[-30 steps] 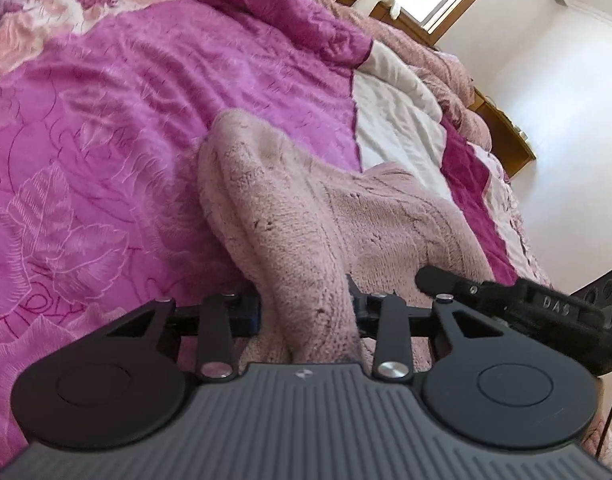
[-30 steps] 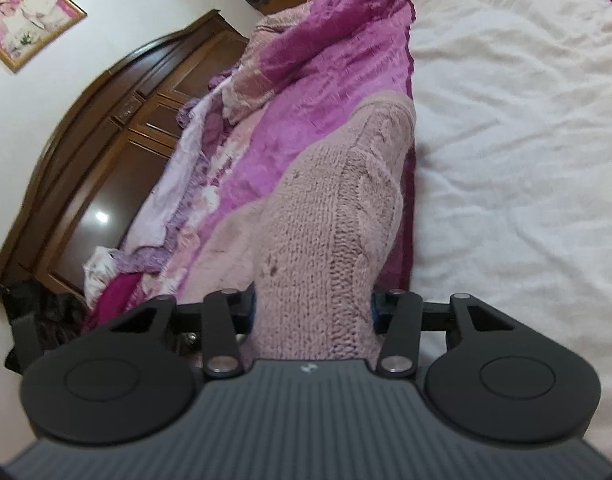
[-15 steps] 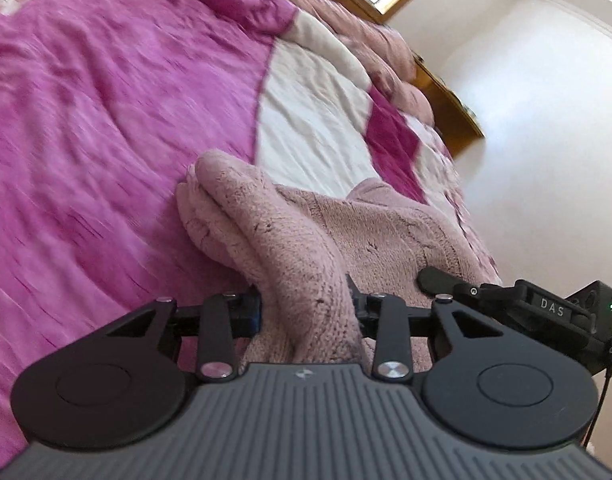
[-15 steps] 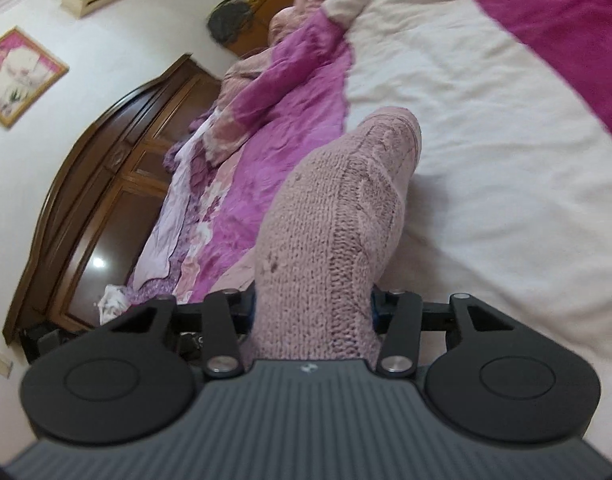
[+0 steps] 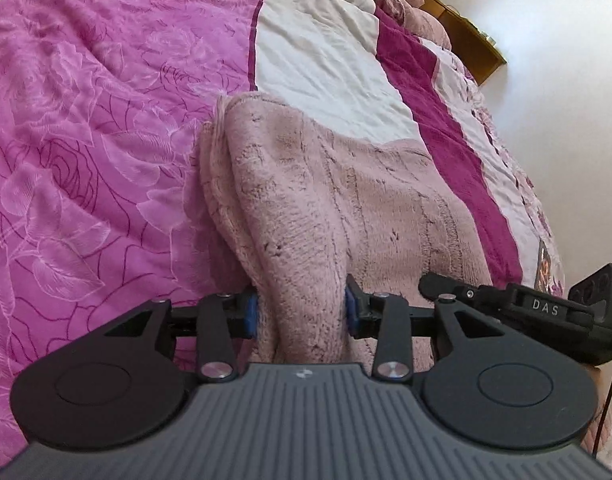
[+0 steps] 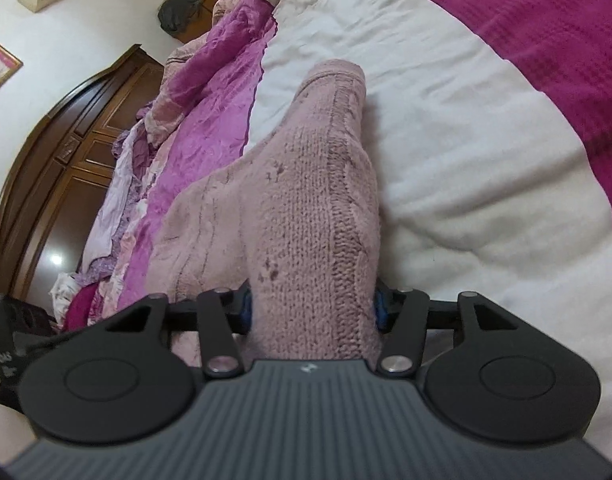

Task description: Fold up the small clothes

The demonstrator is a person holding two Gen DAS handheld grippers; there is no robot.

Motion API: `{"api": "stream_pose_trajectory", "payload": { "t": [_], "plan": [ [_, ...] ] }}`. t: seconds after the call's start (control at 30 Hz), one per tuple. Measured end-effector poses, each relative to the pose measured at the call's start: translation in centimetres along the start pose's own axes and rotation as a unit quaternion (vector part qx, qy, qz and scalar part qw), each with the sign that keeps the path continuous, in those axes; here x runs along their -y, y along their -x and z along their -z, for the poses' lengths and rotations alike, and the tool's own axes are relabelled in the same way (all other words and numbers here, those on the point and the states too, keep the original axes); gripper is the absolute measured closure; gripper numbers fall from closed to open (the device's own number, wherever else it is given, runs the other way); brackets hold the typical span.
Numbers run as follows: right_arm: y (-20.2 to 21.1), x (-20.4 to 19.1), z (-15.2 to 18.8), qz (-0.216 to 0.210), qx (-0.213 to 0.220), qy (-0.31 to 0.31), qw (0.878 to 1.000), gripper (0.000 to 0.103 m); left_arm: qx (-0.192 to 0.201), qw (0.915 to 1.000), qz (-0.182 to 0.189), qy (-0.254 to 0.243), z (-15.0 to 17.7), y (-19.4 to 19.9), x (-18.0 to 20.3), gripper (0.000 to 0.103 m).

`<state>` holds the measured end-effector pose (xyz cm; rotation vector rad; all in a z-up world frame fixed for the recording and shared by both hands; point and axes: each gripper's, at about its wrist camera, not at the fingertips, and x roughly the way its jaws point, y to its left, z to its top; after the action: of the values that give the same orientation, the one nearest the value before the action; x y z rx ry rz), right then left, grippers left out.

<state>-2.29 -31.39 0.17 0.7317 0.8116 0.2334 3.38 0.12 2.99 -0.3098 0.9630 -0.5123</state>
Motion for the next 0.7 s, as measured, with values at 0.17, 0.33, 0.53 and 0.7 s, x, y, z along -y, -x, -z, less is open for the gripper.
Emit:
{"api": "stream_pose_trajectory", "payload": {
  "t": [0.17, 0.33, 0.53, 0.7],
  "plan": [
    [0.8, 0.4, 0.3, 0.001, 0.005, 0.001, 1.000, 0.045, 0.004, 0.9998, -0.016, -0.006, -0.4, 0.6, 0.5, 0.057],
    [2.2, -0.7, 0.1, 0.021, 0.018, 0.045, 0.999, 0.043, 0.024, 0.9988, -0.037, -0.021, -0.6, 1.8, 1.2, 0.057],
    [3.9, -3.1, 0.6, 0.067, 0.066, 0.129, 0.987, 0.044, 0.067, 0.9941, -0.072, -0.045, -1.2, 3.7, 2.4, 0.057],
    [4.8, -4.3, 1.0, 0.077, 0.108, 0.168, 0.977, 0.063, 0.071, 0.9866, -0.112, -0.096, -1.2, 4.0, 3.7, 0.057]
  ]
}}
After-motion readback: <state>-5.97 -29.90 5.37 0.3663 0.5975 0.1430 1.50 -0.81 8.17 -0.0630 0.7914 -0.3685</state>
